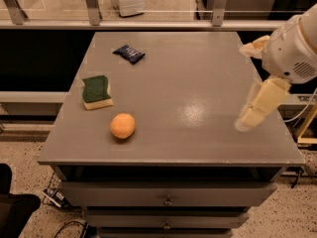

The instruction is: Move orange near rxbar blueberry

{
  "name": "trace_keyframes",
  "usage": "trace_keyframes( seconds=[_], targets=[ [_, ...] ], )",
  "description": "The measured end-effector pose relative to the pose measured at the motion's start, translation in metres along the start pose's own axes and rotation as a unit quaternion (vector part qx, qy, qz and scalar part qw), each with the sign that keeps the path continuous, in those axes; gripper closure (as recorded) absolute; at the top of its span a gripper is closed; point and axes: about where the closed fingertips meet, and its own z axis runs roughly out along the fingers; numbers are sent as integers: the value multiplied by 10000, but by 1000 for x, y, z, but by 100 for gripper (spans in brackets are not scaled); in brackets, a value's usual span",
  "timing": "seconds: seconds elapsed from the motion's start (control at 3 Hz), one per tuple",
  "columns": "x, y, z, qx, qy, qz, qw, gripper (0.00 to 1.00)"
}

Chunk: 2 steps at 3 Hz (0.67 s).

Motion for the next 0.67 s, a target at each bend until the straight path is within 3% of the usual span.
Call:
trace_keyframes(
  seconds=[0.33, 0.67],
  targets=[
    [-33, -4, 45, -15, -1165, 43, 9932, 0],
    [-71, -8, 68, 91, -2256, 186, 9740, 0]
  ],
)
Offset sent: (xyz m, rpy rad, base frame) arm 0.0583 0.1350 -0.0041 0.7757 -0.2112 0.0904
